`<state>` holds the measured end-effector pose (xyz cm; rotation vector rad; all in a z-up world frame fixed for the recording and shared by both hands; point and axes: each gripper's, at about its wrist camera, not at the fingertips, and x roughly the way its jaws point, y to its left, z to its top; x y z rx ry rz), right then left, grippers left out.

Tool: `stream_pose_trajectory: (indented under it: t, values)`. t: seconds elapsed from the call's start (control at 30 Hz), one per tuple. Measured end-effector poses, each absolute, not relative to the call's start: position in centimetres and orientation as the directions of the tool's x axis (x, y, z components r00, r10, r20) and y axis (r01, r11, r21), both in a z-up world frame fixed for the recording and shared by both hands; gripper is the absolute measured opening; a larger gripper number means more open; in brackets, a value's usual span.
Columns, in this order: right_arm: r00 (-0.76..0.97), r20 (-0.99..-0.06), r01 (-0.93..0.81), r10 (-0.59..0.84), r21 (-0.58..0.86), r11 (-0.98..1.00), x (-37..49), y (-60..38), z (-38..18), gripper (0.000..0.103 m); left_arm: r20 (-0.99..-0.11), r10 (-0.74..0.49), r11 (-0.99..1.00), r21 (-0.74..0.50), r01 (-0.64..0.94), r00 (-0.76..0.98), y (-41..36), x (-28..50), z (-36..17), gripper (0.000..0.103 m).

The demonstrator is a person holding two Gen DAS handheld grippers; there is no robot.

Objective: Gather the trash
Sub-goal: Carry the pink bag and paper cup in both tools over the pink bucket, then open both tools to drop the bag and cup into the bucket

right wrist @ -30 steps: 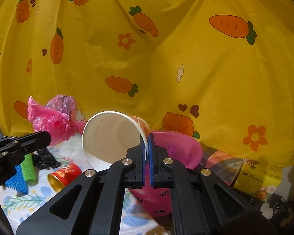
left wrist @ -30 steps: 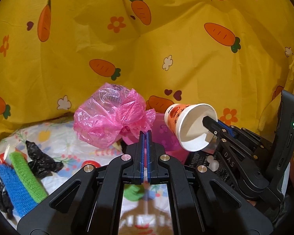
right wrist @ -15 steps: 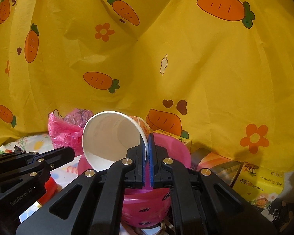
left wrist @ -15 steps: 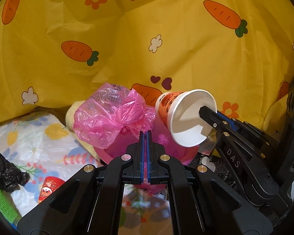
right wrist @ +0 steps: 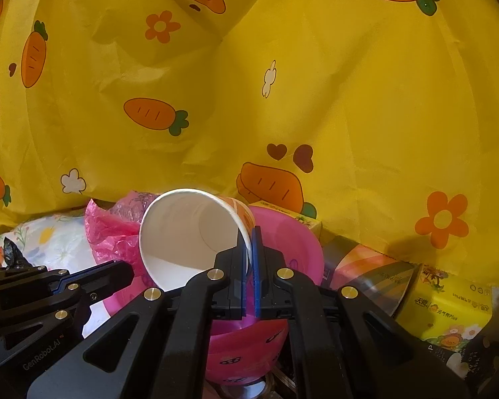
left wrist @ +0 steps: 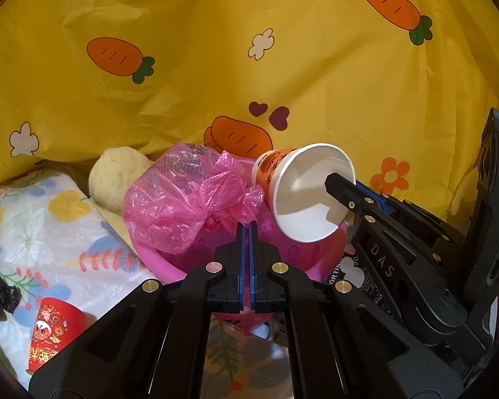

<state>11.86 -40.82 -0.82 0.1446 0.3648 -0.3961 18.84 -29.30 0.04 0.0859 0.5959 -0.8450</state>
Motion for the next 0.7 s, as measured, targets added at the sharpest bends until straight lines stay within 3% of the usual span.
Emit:
stream_pose_trajectory:
  t: [0.7]
  values:
    - [0.835,-0.425,0.414,-0.350,0.064,0.908,13.5,-41.9,-2.2,0.004,-0.562,-0.675,0.672,-0.201,0.713,0.478,-29.9,20.5,-1.9,0.001]
